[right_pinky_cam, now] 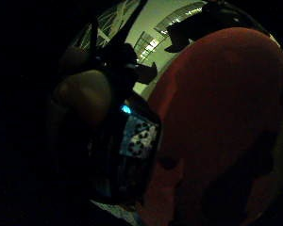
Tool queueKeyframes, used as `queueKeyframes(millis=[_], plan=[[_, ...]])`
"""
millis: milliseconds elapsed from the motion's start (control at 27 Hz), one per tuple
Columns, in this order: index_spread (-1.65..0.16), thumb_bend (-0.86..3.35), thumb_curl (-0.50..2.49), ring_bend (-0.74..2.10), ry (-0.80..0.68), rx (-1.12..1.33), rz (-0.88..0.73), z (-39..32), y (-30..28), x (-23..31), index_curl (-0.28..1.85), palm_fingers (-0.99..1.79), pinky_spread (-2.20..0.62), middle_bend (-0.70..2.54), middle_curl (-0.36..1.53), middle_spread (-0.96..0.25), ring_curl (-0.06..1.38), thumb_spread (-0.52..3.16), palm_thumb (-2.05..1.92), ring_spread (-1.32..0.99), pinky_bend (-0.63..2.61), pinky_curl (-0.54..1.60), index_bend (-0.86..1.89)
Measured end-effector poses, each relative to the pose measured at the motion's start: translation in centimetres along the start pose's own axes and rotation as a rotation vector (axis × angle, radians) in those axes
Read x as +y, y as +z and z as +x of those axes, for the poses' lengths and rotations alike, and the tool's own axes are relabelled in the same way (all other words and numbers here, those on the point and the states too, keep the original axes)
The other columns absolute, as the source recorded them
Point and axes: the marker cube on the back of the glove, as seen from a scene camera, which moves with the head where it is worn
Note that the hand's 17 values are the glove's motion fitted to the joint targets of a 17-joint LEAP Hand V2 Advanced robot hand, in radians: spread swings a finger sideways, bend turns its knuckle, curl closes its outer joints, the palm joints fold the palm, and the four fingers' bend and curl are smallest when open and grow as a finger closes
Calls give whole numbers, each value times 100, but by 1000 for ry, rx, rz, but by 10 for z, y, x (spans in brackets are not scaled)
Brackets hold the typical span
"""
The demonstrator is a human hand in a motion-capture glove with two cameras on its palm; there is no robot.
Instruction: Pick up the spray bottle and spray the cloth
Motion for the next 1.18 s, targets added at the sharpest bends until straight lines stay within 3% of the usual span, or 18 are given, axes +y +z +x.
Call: queueKeyframes(millis=[259,444,555,702,924,1183], plan=[[-23,-3,69,43,-40,76,13,18,24,-15,41,90,30,26,50,-10,38,70,98,0,15,26,15],[-24,-3,67,42,-25,93,-137,29,27,5,41,91,30,27,50,-10,38,74,95,0,14,25,16],[-24,-4,66,41,-9,106,-94,31,24,-3,41,91,30,28,50,-10,38,78,93,0,15,25,16],[-25,-7,60,41,24,129,-116,31,11,8,37,72,28,26,49,-8,39,89,79,0,20,28,4],[-27,-3,56,38,39,207,46,11,-62,30,33,75,27,30,48,-6,36,96,77,0,17,27,13],[-28,-2,53,35,64,478,167,-4,-180,105,35,78,26,33,47,-5,35,101,76,0,14,25,17]])
